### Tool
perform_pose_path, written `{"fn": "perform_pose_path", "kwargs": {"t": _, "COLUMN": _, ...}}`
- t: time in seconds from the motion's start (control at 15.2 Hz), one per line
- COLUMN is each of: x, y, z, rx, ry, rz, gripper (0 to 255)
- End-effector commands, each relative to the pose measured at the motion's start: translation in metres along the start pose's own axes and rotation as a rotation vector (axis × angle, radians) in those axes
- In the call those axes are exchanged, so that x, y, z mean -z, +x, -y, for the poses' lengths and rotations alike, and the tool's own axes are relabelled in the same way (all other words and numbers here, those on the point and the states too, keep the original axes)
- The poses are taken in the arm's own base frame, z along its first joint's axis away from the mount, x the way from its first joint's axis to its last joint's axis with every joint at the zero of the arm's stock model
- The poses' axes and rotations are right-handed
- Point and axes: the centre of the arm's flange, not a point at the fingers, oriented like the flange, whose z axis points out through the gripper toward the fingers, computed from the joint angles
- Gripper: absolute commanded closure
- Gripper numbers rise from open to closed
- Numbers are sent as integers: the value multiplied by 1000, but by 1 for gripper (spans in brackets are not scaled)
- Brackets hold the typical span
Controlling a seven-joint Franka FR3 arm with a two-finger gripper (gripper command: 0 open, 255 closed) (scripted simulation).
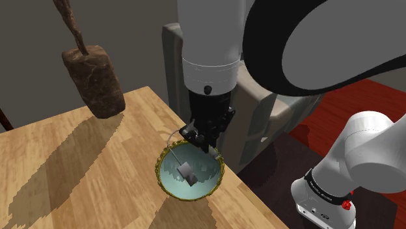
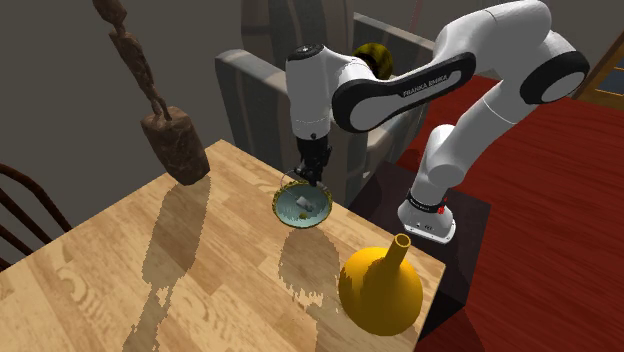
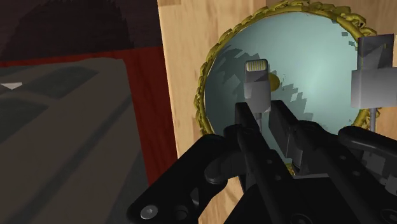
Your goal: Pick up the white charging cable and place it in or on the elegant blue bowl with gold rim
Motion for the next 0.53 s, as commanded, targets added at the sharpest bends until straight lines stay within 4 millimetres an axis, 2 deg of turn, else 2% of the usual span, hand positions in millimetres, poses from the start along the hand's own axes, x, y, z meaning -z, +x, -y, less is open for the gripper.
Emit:
{"fn": "perform_pose_path", "kwargs": {"t": 0.0, "x": -12, "y": -1, "z": 1, "rx": 0, "ry": 0, "rz": 0, "gripper": 255}}
{"fn": "perform_pose_path", "kwargs": {"t": 0.46, "x": -52, "y": 2, "z": 2, "rx": 0, "ry": 0, "rz": 0, "gripper": 255}}
